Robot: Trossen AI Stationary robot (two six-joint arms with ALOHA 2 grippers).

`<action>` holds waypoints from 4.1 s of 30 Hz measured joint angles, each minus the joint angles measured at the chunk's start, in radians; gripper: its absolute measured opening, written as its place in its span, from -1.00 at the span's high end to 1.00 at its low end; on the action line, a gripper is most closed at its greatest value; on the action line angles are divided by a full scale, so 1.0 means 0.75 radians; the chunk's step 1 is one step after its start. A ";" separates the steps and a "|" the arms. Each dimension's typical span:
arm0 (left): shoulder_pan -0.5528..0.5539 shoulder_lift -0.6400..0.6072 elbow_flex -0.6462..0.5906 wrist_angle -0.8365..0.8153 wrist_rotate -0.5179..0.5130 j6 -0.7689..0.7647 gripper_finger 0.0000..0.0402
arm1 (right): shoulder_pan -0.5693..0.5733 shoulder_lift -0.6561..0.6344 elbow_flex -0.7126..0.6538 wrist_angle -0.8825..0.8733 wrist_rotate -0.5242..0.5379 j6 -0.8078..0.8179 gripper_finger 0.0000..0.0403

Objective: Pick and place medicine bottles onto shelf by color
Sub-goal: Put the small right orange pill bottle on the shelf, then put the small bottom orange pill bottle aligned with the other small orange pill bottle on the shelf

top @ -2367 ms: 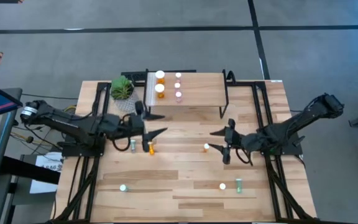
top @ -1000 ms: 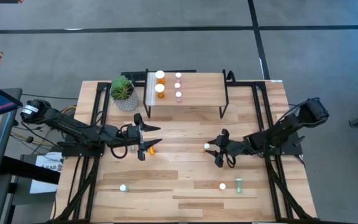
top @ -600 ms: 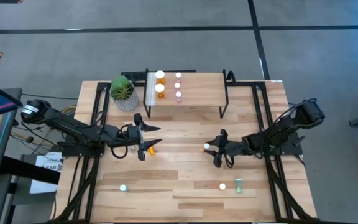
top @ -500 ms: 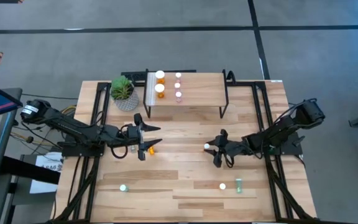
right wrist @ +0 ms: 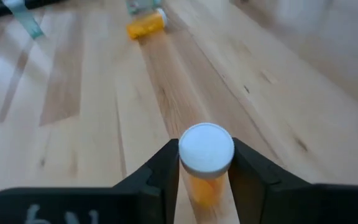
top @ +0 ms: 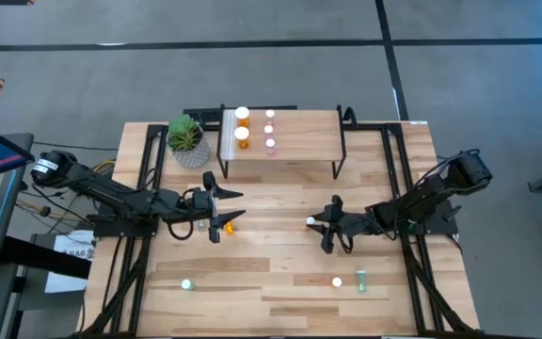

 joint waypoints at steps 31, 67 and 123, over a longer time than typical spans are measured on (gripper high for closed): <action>0.001 0.001 0.000 -0.059 -0.008 -0.047 -0.04 | -1.076 -0.161 0.943 -0.852 -0.630 -0.691 0.30; 0.001 0.001 0.000 -0.105 -0.007 -0.065 -0.04 | -1.250 0.185 1.077 -0.810 -0.740 -0.684 -0.06; -0.014 0.225 0.169 -0.166 0.031 -0.375 0.15 | 0.532 -0.504 0.500 -1.387 -0.103 0.343 -0.12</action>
